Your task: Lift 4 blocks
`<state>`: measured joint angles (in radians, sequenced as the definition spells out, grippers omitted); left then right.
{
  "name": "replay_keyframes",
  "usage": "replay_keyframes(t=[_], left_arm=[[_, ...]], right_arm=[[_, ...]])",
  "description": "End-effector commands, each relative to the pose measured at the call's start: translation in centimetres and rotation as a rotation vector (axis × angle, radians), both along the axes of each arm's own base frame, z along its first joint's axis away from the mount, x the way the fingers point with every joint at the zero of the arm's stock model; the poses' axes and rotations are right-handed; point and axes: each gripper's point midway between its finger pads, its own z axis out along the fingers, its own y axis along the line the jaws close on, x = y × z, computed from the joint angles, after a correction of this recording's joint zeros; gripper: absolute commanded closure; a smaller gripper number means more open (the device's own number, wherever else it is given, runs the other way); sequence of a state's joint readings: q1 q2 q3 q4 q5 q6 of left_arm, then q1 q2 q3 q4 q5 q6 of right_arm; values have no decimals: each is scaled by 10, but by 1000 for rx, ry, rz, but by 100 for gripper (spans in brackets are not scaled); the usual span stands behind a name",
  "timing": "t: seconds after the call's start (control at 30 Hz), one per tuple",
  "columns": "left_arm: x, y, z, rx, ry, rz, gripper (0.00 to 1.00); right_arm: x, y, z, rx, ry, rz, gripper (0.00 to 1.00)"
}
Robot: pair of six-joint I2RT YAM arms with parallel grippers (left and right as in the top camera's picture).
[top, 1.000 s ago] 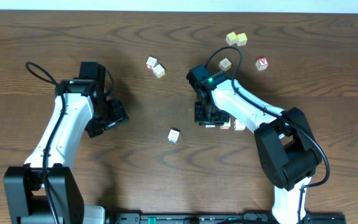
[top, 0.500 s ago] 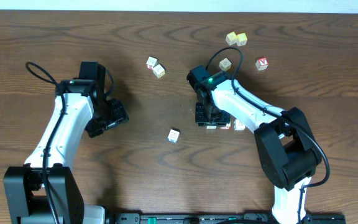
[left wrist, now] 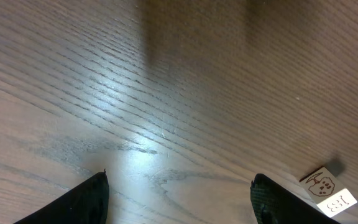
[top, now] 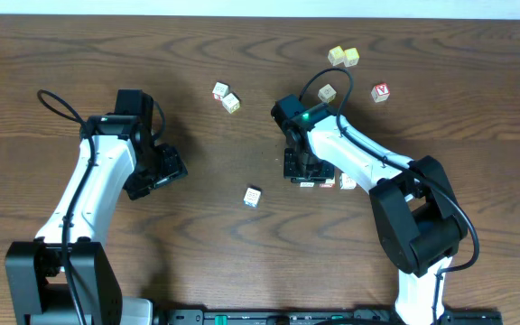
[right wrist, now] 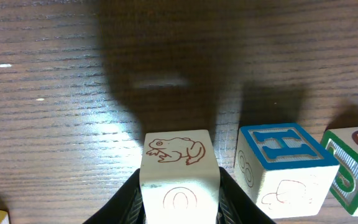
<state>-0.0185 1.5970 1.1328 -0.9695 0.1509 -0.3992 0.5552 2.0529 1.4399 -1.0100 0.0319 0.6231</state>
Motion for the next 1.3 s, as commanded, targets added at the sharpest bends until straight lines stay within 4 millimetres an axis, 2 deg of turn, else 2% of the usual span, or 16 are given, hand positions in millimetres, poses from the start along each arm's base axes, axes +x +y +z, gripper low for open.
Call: replay_keyframes(t=[0.0,0.27,0.73,1.0,1.03,1.17,1.27], left_arm=[[-1,1,-1,5,8,4,27],[-1,2,-1,5,8,4,27],[-1,2,-1,5,8,4,27],[-2,2,-1,5,8,4,26],[-2,1,-1,5,11,4,19],[-4,0,-3,-3,17,-1,14],[-4,-21,-4,-117,-3,-114,14]], right_arm=[[3,-4,0,-15,-7,-13,73],[0,-6,0,-21,2,-14,64],[6,-3,7,-12,-11,-15,59],[21,1,33,3,-35,5,53],[25,0,37,6,-39,12,53],[36,-5,61,41,-37,22,51],[45,-9,81,107,-34,37,44]])
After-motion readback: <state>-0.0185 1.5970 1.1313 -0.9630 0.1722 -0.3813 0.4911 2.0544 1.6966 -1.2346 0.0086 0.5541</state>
